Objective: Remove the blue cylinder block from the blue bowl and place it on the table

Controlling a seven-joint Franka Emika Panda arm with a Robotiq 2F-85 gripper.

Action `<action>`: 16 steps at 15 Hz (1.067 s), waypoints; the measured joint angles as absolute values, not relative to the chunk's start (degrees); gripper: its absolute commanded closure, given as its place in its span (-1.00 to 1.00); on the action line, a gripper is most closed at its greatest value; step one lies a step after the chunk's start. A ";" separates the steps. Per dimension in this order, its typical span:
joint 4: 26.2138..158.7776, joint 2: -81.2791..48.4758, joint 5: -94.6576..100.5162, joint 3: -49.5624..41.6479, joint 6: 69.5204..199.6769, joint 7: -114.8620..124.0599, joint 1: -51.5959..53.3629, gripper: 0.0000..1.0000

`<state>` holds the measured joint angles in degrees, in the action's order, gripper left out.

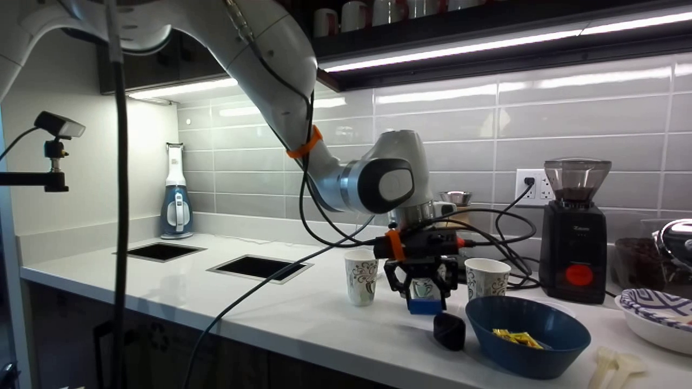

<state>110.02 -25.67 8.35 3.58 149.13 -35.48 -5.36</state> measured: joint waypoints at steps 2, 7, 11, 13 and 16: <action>108.54 -27.24 8.30 3.99 149.13 -37.30 -6.20 0.03; 105.82 -29.78 7.80 5.68 149.13 -41.00 -7.82 -0.61; 105.30 -29.80 7.70 6.58 149.12 -41.84 -7.99 -1.00; 105.30 -29.43 7.66 6.87 149.04 -41.85 -7.99 -1.00; 106.00 -27.65 6.99 6.92 147.41 -41.09 -7.96 -1.00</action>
